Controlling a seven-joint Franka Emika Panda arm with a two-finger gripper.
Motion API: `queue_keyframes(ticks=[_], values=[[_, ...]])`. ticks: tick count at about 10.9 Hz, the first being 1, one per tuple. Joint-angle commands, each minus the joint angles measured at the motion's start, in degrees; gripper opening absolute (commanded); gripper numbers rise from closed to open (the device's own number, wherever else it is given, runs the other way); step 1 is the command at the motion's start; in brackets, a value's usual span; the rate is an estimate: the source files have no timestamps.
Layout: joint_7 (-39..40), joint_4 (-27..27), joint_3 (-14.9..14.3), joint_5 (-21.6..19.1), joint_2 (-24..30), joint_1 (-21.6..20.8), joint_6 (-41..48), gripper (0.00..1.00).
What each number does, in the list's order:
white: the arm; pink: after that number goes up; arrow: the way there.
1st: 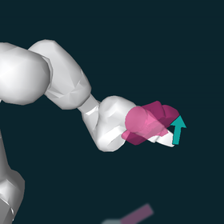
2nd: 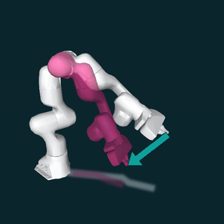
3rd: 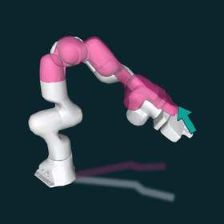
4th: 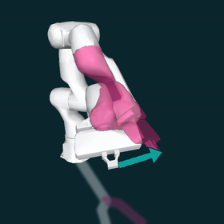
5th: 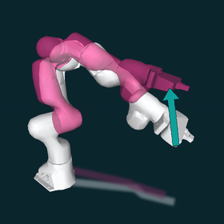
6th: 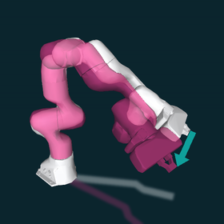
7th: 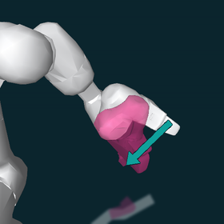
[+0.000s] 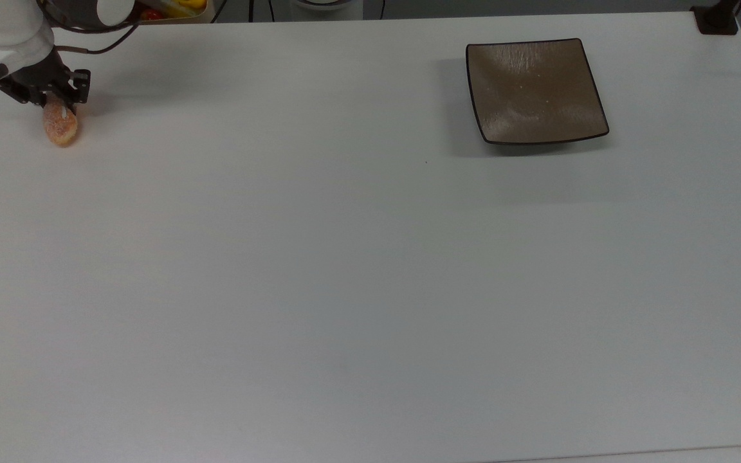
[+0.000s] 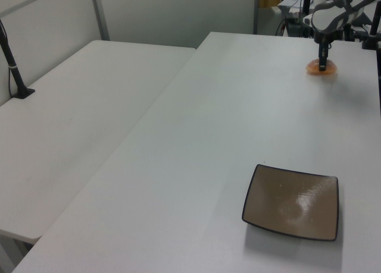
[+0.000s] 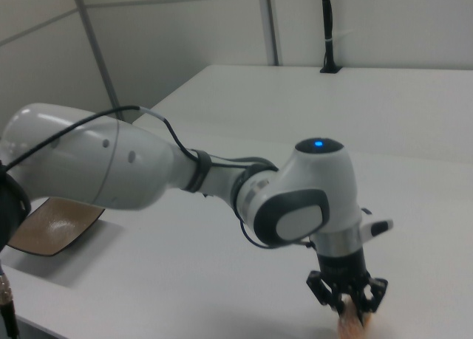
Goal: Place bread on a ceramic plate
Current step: 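Close the gripper on the bread roll, then lift the bread roll and carry it over the brown square plate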
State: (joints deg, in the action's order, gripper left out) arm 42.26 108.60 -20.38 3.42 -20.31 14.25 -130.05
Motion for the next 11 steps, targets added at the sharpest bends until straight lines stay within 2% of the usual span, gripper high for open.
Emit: queue_keyframes(ticks=[1,5,7,8,11], values=[[0.3,-2.9,-0.4,0.0,6.4,-3.9,11.3,0.26],[-0.6,-7.4,0.7,-1.0,13.5,-11.8,26.6,0.27],[-7.0,-9.5,3.3,-1.9,16.8,-14.6,32.1,0.27],[-8.9,-9.7,5.4,-2.0,18.4,-15.2,33.9,0.27],[-18.1,-10.3,14.9,-3.3,21.0,-15.3,37.1,0.27]])
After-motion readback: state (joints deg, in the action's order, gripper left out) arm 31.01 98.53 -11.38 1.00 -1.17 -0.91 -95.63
